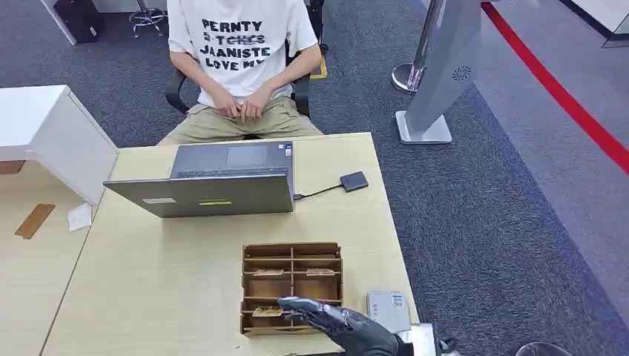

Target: Pass the card to the sensor for recognition and then transmit it.

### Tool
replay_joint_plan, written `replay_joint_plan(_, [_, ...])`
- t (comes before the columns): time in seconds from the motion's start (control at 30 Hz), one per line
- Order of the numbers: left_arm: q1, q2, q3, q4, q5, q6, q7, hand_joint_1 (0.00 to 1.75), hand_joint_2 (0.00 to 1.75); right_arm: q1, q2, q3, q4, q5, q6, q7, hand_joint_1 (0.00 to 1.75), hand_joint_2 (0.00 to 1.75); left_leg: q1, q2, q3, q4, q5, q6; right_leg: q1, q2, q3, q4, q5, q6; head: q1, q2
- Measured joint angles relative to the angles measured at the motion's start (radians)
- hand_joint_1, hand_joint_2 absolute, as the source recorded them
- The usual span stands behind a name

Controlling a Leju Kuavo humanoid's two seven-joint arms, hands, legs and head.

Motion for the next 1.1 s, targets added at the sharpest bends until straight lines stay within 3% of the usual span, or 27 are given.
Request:
replay_joint_plan(0.53, [0.000, 0.001, 0.000, 0.000, -0.001, -0.006, 0.002, 0.00, 0.00, 0.021, -0.034, 0.031, -0.017, 0.023, 0.016, -0.036, 0.00, 0.00, 0.000, 0.000, 0.000, 0.000, 0.000, 0.000, 0.000, 0.000, 0.000, 0.000, 0.000, 0.000, 0.000, 0.000])
replay_joint_plan(0.8, [0.000, 0.001, 0.001, 0.000, -0.002, -0.006, 0.002, 0.00, 0.00, 0.032, -0.034, 0.031, -0.017, -0.013, -0.021, 0.000, 0.00, 0.00, 0.000, 0.000, 0.000, 0.000, 0.000, 0.000, 0.000, 0.000, 0.000, 0.000, 0.000, 0.000, 0.000, 0.000])
replay_joint_plan(0.83, [0.000, 0.000, 0.001, 0.000, -0.002, -0.006, 0.003, 0.00, 0.00, 0.033, -0.034, 0.031, -0.016, -0.018, -0.026, 0.004, 0.00, 1.75, 0.000, 0.000, 0.000, 0.000, 0.000, 0.000, 0.000, 0.000, 0.000, 0.000, 0.000, 0.000, 0.000, 0.000])
replay_joint_plan(1.1, [0.000, 0.000, 0.003, 0.000, 0.000, -0.007, 0.004, 0.00, 0.00, 0.042, -0.034, 0.031, -0.016, -0.033, -0.068, 0.020, 0.00, 1.75, 0.000, 0.000, 0.000, 0.000, 0.000, 0.000, 0.000, 0.000, 0.000, 0.000, 0.000, 0.000, 0.000, 0.000])
